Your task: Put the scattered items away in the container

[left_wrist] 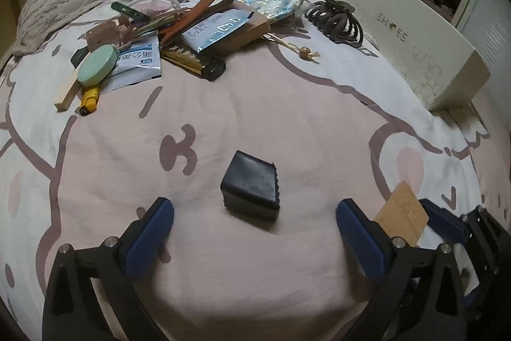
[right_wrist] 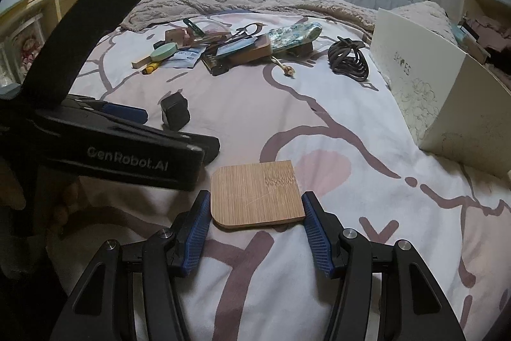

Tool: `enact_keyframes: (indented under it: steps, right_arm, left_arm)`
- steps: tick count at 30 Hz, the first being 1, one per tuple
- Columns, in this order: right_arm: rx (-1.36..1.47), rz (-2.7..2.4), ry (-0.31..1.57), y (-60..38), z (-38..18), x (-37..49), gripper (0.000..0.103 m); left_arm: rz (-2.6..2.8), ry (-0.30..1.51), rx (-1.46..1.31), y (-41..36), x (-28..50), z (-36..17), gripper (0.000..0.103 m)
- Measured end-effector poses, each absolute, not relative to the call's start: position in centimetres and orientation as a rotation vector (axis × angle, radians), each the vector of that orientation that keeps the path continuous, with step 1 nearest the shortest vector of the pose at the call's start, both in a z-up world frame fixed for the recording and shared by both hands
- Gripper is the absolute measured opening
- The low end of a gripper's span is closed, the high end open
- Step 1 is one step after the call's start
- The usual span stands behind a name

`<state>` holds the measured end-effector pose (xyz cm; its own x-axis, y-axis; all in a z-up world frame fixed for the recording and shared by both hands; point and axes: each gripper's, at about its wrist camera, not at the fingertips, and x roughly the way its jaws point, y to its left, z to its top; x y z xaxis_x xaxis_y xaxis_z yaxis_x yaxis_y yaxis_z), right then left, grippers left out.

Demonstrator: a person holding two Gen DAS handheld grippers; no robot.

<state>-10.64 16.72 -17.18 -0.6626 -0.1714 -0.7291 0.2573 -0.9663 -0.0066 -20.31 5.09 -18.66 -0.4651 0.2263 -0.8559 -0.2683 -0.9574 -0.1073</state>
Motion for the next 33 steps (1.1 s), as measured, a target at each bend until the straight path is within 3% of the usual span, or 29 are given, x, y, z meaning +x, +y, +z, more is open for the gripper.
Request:
enact_keyframes:
  steps: [6,9,14,17,19,27,33]
  right_arm:
    - [1.162,-2.643,0.107,16.9,-17.0,-10.0,0.058]
    - [1.164,-2.64,0.085,16.8,-17.0,-9.5,0.058]
    - [1.164,-2.617,0.022,16.9,-17.0,-8.9,0.058]
    - [1.17,-2.587,-0.004,16.8,-16.9,-8.6,0.058]
    - [1.176,-2.58,-0.007,16.6,-16.8,-8.5,0.058]
    - [1.258,-2.585,-0.207,17.3,-16.5,-9.8,0.058]
    - [1.301,-2.641,-0.204,16.2,-16.6,-10.9,0.058]
  left_arm:
    - [2.471,0.036,-1.426,4.8,-20.3,-18.5,0.102]
    - [2.487,0.012,-1.417,4.5,-20.3,-18.2,0.095]
    - [2.532,-0.026,-1.404,3.3,-20.2,-17.7,0.062]
    - [2.534,-0.056,-1.387,2.8,-20.2,-17.3,0.047]
    - [2.532,-0.07,-1.38,2.7,-20.2,-17.1,0.042]
    - [2.52,-0.055,-1.335,3.3,-19.8,-16.6,0.04]
    - [2.499,-0.038,-1.331,3.7,-19.6,-16.7,0.031]
